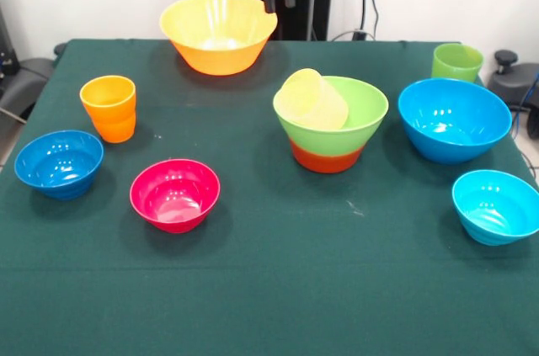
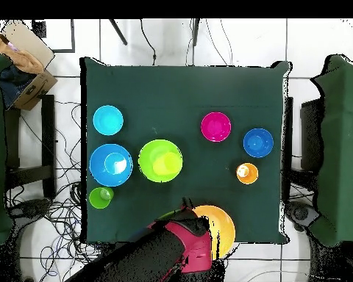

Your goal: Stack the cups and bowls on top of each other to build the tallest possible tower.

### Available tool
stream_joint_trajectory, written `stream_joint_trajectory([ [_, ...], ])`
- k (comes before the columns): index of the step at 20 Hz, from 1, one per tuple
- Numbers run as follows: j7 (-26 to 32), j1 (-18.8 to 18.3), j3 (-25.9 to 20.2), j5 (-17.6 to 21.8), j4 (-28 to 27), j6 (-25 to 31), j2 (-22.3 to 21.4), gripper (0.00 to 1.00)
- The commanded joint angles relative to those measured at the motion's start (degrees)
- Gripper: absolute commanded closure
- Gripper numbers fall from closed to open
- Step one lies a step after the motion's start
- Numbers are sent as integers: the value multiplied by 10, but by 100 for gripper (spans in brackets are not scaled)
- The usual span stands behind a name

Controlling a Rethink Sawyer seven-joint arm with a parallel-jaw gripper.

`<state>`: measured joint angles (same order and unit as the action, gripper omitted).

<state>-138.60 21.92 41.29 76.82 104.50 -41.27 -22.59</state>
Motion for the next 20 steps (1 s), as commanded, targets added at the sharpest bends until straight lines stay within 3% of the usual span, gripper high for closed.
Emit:
stream_joint_trajectory([
  [1,176,-1,-66,-47,15,71,29,0],
  [8,210,-14,-57,-69,13,57,39,0],
  [12,208,-18,-50,-46,10,52,32,0],
  [20,284,-41,-41,-105,13,50,46,0],
])
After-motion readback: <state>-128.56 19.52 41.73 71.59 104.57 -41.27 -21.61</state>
